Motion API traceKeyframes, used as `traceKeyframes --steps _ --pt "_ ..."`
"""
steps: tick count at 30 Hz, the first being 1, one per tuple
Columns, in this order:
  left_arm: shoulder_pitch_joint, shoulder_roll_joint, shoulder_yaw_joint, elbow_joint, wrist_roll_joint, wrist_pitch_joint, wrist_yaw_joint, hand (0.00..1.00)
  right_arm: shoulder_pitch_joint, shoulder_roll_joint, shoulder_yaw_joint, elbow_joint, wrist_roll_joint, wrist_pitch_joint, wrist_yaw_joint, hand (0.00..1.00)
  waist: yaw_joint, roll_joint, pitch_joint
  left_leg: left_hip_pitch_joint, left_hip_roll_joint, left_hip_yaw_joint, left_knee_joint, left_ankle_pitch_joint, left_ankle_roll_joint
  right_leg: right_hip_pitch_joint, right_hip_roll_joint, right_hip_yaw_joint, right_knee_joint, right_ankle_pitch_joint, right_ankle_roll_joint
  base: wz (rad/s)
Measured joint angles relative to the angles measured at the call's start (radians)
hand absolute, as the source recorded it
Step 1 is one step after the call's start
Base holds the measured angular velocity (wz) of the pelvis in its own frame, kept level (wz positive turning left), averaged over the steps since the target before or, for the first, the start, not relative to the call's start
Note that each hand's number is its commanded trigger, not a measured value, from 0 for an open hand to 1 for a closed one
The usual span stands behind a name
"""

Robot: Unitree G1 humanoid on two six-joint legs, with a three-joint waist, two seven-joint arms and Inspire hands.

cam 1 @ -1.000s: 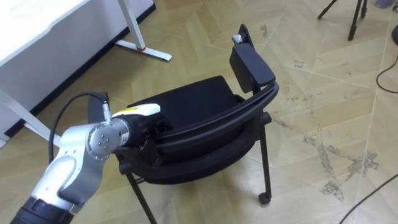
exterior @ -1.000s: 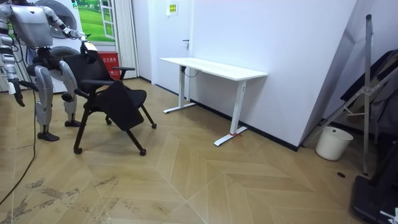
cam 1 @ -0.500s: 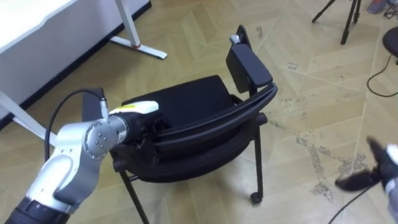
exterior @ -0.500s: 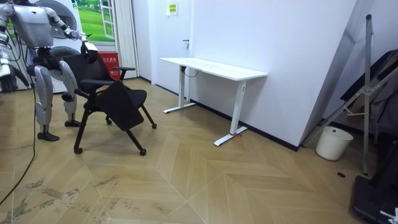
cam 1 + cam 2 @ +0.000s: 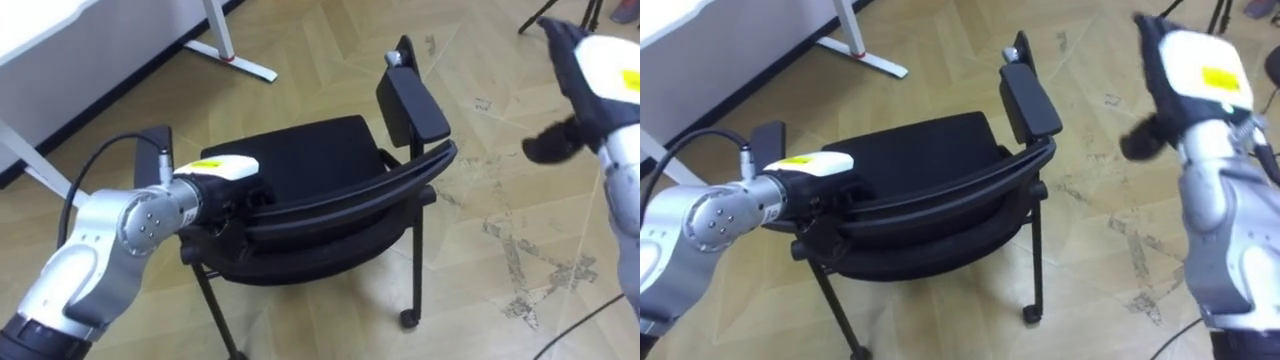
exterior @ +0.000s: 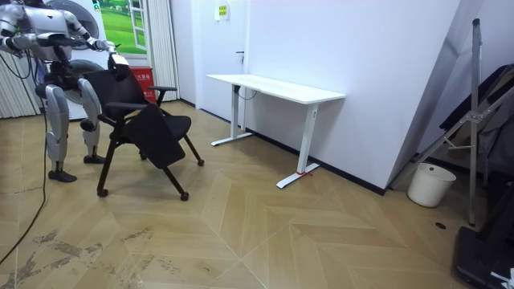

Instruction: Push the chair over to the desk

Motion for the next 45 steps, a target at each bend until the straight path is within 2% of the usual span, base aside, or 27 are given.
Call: traceKeyframes --steps 4,8,11,15,17,18,19,20,21,22,23,25,26,30,33,37,45 --pt "-0.001 0.01 -0.001 0.0 -0.01 -0.033 0.007 1.0 -0.061 -0.028 0.052 -0.03 0.0 -0.014 0.057 0.0 0.02 -0.002 0.0042 0.008 0.0 -0.01 -0.008 0.0 0.0 0.006 0.001 0.0 0.005 0.0 0.0 0.01" --pt "-0.012 0.012 -0.003 0.0 -0.026 -0.064 0.007 1.0 -0.068 -0.029 0.096 -0.042 0.001 -0.02 0.129 0.0 0.047 -0.015 0.0152 0.03 -0.002 -0.033 -0.029 0.0 0.0 0.015 0.004 -0.003 -0.003 0.0 0.0 0.01" --pt "-0.023 0.013 -0.006 0.0 -0.029 -0.076 0.007 1.0 -0.068 -0.029 0.133 -0.054 0.0 -0.02 0.204 0.0 0.051 -0.022 0.0196 0.028 -0.002 -0.051 -0.032 0.0 0.0 0.021 0.006 -0.018 -0.002 0.0 0.0 0.17" --pt "-0.026 0.015 -0.005 -0.007 -0.03 -0.088 0.007 1.0 -0.067 -0.03 0.154 -0.091 0.0 -0.021 0.277 0.0 0.065 -0.025 0.0197 0.028 -0.003 -0.051 -0.033 0.0 0.0 0.021 0.006 -0.02 0.0 0.0 0.0 0.04" --pt "-0.029 0.025 -0.006 -0.006 -0.038 -0.098 0.008 1.0 -0.067 -0.033 0.189 -0.103 0.0 -0.025 0.315 0.0 0.076 -0.027 0.0183 0.03 0.0 -0.06 -0.033 0.0 0.0 0.017 0.008 -0.02 0.012 0.0 0.0 0.0" --pt "-0.029 0.027 -0.007 -0.004 -0.039 -0.103 0.009 1.0 -0.066 -0.034 0.2 -0.103 0.001 -0.028 0.323 0.0 0.076 -0.027 0.0183 0.033 0.002 -0.074 -0.033 0.0 0.0 0.011 0.011 -0.023 0.029 0.0 0.0 -0.03" --pt "-0.031 0.031 -0.015 0.002 -0.039 -0.104 0.017 1.0 -0.063 -0.034 0.215 -0.101 0.003 -0.038 0.339 0.0 0.078 -0.017 0.0215 0.042 0.026 -0.145 -0.034 0.002 0.0 -0.03 0.025 -0.029 0.108 -0.009 -0.002 -0.19" --pt "-0.03 0.044 -0.018 0.0 -0.039 -0.105 0.017 1.0 -0.051 -0.033 0.22 -0.104 0.001 -0.064 0.348 0.0 0.089 -0.017 0.0203 0.046 0.045 -0.229 -0.031 0.0 -0.002 -0.071 0.054 -0.005 0.096 -0.016 -0.024 -0.32" --pt "-0.03 0.054 -0.012 -0.003 -0.04 -0.107 0.014 1.0 -0.048 -0.033 0.221 -0.107 0.001 -0.075 0.349 0.0 0.098 -0.021 0.0207 0.043 0.051 -0.25 -0.026 -0.004 -0.009 -0.092 0.061 0.006 0.036 0.001 -0.039 -0.28" --pt "-0.022 0.063 0.001 0.001 -0.041 -0.104 0.013 1.0 -0.037 -0.044 0.222 -0.11 0.005 -0.087 0.352 0.0 0.094 -0.011 0.0169 0.037 0.061 -0.25 -0.01 -0.026 -0.04 -0.098 0.073 -0.042 0.009 0.076 -0.059 0.06" --pt "-0.021 0.064 -0.003 0.008 -0.041 -0.1 0.02 1.0 -0.028 -0.055 0.224 -0.109 0.011 -0.086 0.364 0.0 0.083 -0.008 0.0153 0.037 0.065 -0.2 -0.008 -0.029 -0.044 -0.089 0.076 -0.048 0.017 0.077 -0.059 0.26" --pt "-0.022 0.064 -0.006 0.009 -0.044 -0.102 0.02 1.0 -0.028 -0.056 0.224 -0.105 0.014 -0.085 0.384 0.0 0.066 -0.01 0.0159 0.046 0.073 -0.135 -0.025 -0.028 -0.045 -0.081 0.081 -0.038 0.016 0.077 -0.059 0.24" --pt "-0.026 0.064 -0.014 0.004 -0.044 -0.101 0.02 1.0 -0.028 -0.056 0.224 -0.105 0.015 -0.086 0.392 0.0 0.066 -0.013 0.0158 0.056 0.073 -0.127 -0.035 -0.028 -0.045 -0.081 0.088 -0.028 0.015 0.076 -0.059 0.08" --pt "-0.032 0.063 -0.027 0.004 -0.044 -0.101 0.02 1.0 -0.025 -0.056 0.226 -0.105 0.061 -0.087 0.437 0.0 0.069 -0.026 0.0121 0.063 0.062 -0.116 -0.039 -0.028 -0.045 -0.08 0.084 -0.022 0.014 0.078 -0.057 -0.04" --pt "-0.033 0.064 -0.028 0.009 -0.04 -0.103 0.02 1.0 -0.027 -0.068 0.226 -0.105 0.138 -0.074 0.488 0.0 0.073 -0.031 0.011 0.068 0.056 -0.103 -0.039 -0.028 -0.044 -0.076 0.077 -0.021 0.015 0.076 -0.055 0.0" --pt "-0.032 0.068 -0.028 0.022 -0.04 -0.102 0.017 1.0 -0.032 -0.074 0.226 -0.107 0.237 -0.061 0.579 0.0 0.082 -0.039 0.0118 0.094 0.055 -0.097 -0.044 -0.028 -0.044 -0.058 0.076 -0.021 0.015 0.071 -0.046 -0.06" --pt "-0.032 0.077 -0.017 0.021 -0.036 -0.101 0.006 1.0 -0.06 -0.074 0.193 -0.146 0.475 -0.062 0.768 0.0 0.07 -0.042 0.0123 0.095 0.055 -0.091 -0.052 -0.028 -0.044 -0.065 0.076 -0.019 0.015 0.069 -0.043 -0.04"
